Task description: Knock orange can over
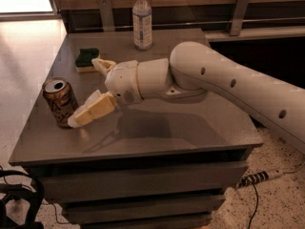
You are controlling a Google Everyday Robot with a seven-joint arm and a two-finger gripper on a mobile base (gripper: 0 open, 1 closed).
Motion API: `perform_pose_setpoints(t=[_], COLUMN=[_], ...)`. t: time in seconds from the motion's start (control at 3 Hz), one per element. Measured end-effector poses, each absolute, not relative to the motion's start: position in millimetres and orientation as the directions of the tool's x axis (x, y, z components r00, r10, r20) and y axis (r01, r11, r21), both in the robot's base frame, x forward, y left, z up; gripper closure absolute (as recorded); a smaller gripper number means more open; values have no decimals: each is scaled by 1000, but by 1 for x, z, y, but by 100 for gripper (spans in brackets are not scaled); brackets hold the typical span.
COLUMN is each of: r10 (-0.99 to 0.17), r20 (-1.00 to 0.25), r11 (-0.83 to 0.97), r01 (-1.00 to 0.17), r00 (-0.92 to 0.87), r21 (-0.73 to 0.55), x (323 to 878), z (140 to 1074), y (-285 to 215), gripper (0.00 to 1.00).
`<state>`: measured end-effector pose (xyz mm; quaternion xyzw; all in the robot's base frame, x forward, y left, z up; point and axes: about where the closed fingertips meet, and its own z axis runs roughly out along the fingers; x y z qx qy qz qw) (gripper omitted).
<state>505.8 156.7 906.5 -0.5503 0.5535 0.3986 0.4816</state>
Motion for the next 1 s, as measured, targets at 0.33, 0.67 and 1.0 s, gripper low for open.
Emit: perform_pose_setpoints(t=[0.33,0.67,1.0], r10=[-197,-156,-140], r20=[-977,-982,-983], r11=[82,76,55], r01=[-991,-990,-991], r00=[85,106,117], r21=[-103,-119,-126], x=[507,506,504], z=[898,896,893], y=[171,188,206], gripper=[0,0,0])
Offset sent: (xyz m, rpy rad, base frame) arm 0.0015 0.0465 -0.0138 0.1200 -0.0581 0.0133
